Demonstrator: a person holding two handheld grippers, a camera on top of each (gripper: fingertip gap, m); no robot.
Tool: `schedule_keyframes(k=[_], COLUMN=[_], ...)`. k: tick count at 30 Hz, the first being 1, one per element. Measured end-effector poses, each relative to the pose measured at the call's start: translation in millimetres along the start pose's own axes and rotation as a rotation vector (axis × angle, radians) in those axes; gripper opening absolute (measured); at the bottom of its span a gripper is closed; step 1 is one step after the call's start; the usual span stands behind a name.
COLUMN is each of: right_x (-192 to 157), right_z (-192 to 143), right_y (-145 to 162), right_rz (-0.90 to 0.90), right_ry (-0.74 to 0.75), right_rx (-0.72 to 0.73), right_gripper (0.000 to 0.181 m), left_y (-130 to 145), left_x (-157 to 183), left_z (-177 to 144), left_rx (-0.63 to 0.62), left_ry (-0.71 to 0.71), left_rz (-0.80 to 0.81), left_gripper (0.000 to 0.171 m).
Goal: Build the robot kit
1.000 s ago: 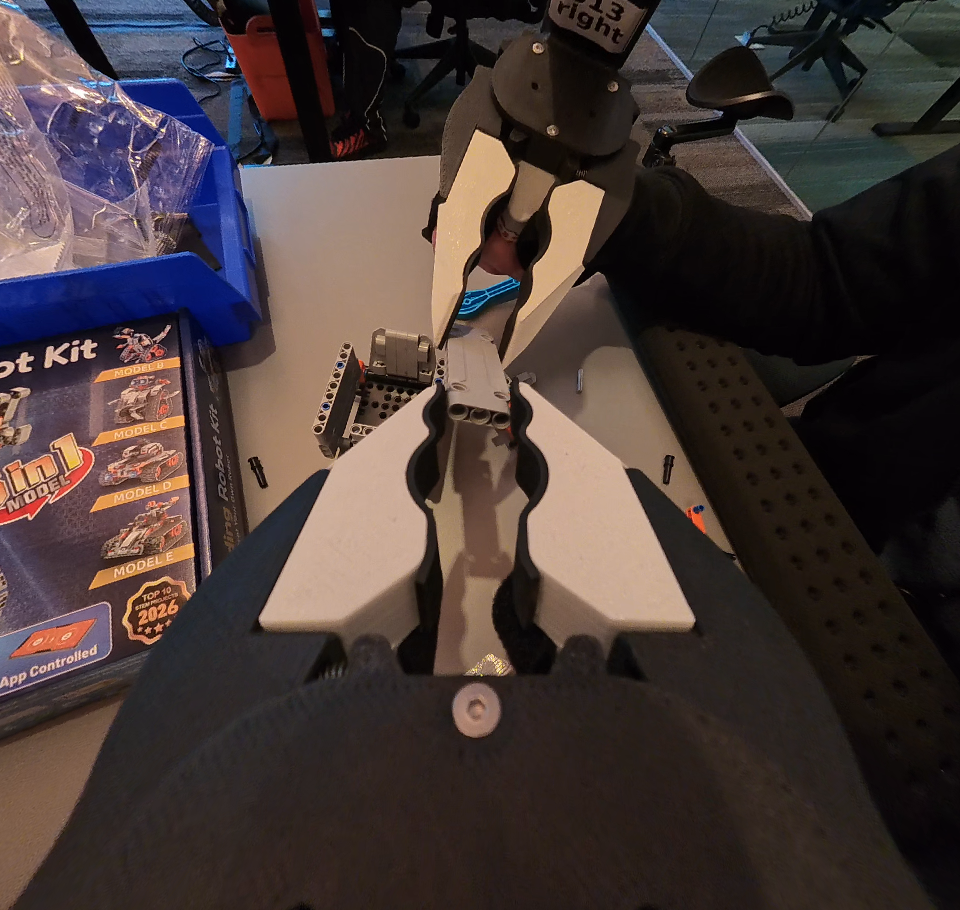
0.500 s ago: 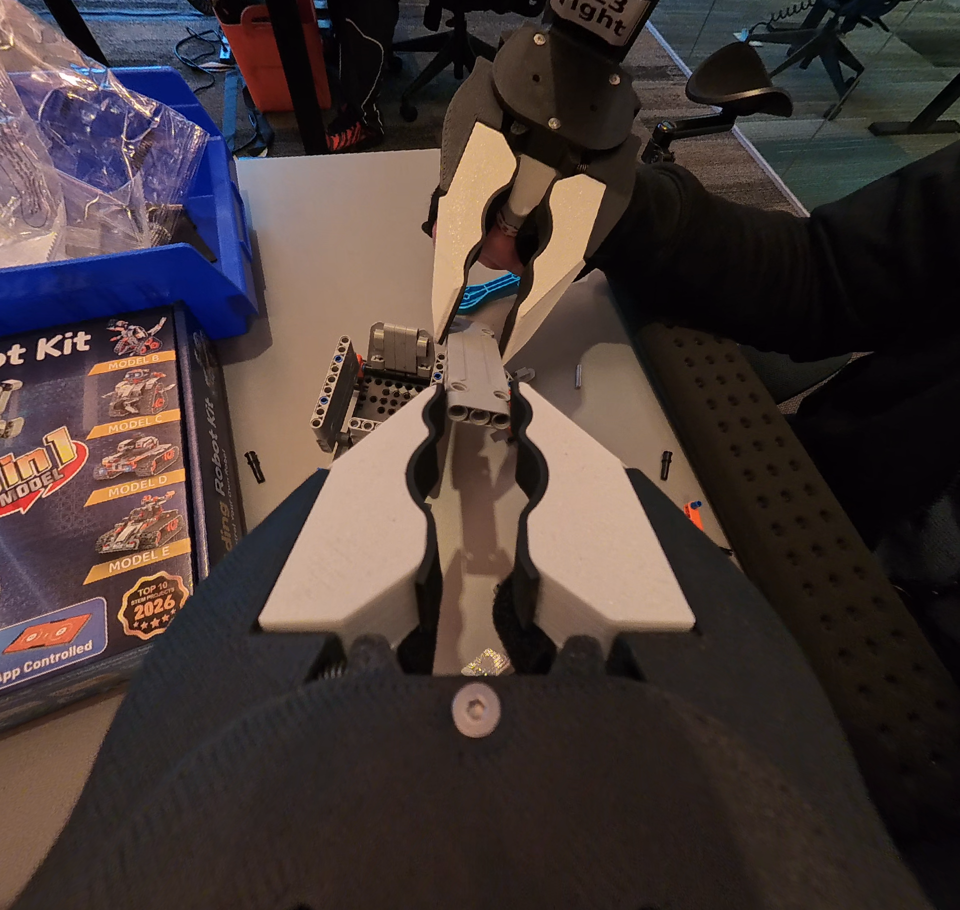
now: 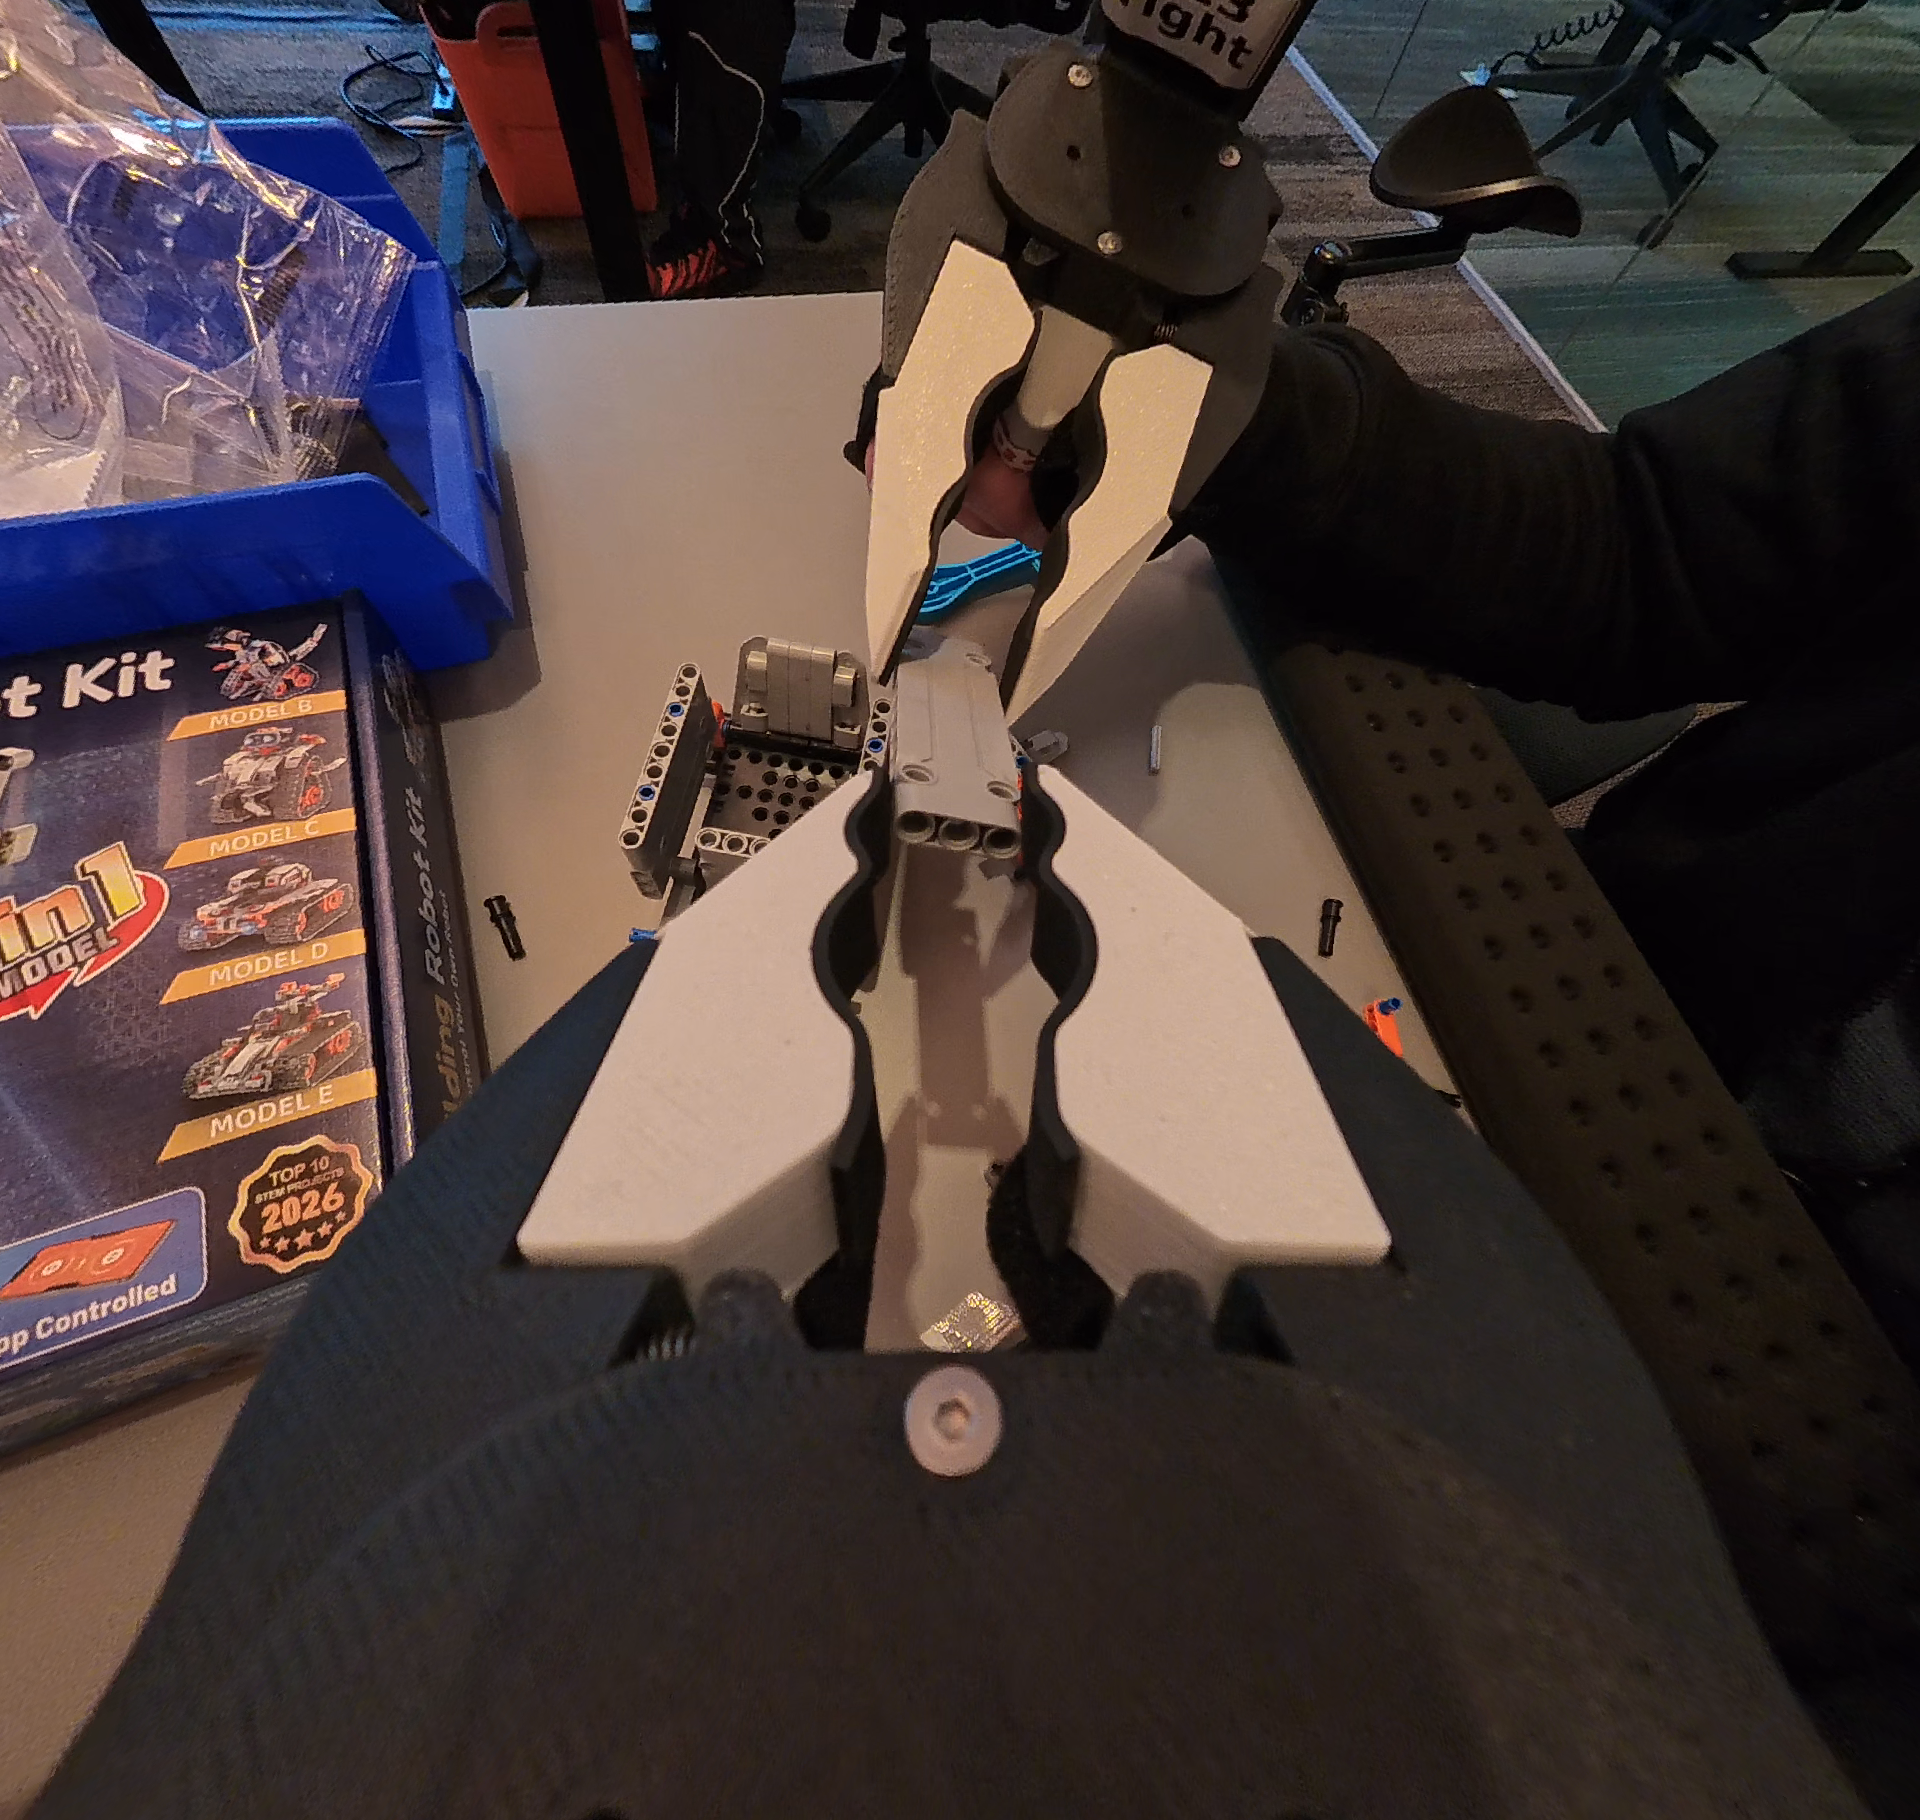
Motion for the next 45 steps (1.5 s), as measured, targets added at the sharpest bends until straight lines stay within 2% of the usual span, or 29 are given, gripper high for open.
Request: schedule_keyframes(k=[9, 21, 26, 32, 45], right_x=[0.4, -0.6, -0.4, -1.1, 0.4], right_z=[0.0, -5.5, -7.0, -7.1, -6.4], right_y=[0.0, -3.5, -4.3, -4.9, -3.4], right_rz=[0.007, 0.014, 0.017, 0.020, 0.043], right_ry=[-0.007, -0.044, -0.045, -0.049, -0.060], right_rx=[0.006, 0.058, 0.064, 0.069, 0.059], right_gripper=[0.024, 0.025, 0.025, 0.024, 0.024], left_y=[0.2, -6.2, -5.1, -0.6, 0.0], left_x=[0.2, 12.9, 10.6, 4.3, 2.8], left_z=[-0.8, -6.1, -5.6, -4.9, -3.9], left_rx=[0.014, 0.117, 0.099, 0.063, 0.067], left_ry=[0.010, 0.087, 0.061, 0.018, 0.022], left_rz=[-0.003, 0.085, 0.080, 0.051, 0.037], left_gripper=[0.023, 0.047, 0.042, 0.023, 0.023])
Point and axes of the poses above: each gripper's, where its closed fingertips meet, z out along the fingers, y out of its underside, x = y × z across the jaws, the point moved 10 cm from there along -z, back along the fingers, and after that the axes turned 10 degrees about z, right-handed, at the moved point
